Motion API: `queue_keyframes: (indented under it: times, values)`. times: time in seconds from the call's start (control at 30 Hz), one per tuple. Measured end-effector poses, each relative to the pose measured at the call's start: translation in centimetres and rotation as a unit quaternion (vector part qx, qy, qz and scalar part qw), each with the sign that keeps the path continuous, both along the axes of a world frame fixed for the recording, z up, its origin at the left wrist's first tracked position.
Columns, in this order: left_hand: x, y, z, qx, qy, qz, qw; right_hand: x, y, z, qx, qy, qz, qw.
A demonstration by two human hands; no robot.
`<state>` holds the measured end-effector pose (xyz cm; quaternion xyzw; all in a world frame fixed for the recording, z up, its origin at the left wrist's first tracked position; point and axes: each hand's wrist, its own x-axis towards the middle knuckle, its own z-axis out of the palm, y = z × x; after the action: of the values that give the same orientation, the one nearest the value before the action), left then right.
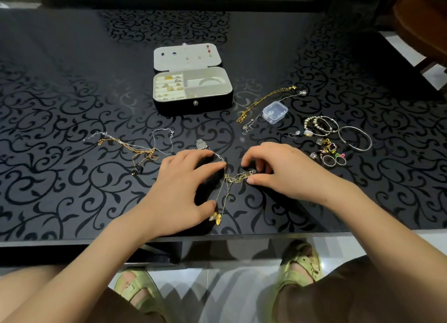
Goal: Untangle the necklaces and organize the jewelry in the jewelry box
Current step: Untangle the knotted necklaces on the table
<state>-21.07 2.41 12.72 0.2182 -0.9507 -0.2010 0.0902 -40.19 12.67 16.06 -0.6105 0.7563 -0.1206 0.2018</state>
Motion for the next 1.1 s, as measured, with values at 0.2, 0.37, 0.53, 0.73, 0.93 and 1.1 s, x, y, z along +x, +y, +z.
queue_keyframes:
  times: [0.2, 0.37, 0.53, 0.73, 0.93, 1.1]
  values:
    - [-0.5, 0.1, 0.4, -0.046, 0.034, -0.061, 0.997, -0.3, -0.2, 0.0, 0.007, -0.019, -0.032, 0.999]
    - [-0.3, 0.1, -0.4, -0.054, 0.008, -0.064, 0.996, -0.9, 0.6, 0.8, 0.018, -0.019, -0.038, 0.999]
    - [0.0, -0.1, -0.6, -0.055, 0.016, -0.058, 0.997, -1.2, 1.9, 1.9, 0.006, -0.048, -0.025, 0.999]
    - [0.0, -0.2, -0.7, -0.041, 0.018, -0.075, 0.996, -0.4, 2.2, 2.1, 0.071, -0.012, 0.012, 0.997]
    - [0.1, -0.3, -1.1, -0.026, 0.025, -0.076, 0.996, -0.6, 1.9, 1.7, 0.057, 0.05, -0.005, 0.997]
    - [0.0, -0.3, -1.2, -0.027, 0.037, -0.071, 0.996, -0.8, 1.7, 1.5, 0.031, 0.094, -0.017, 0.995]
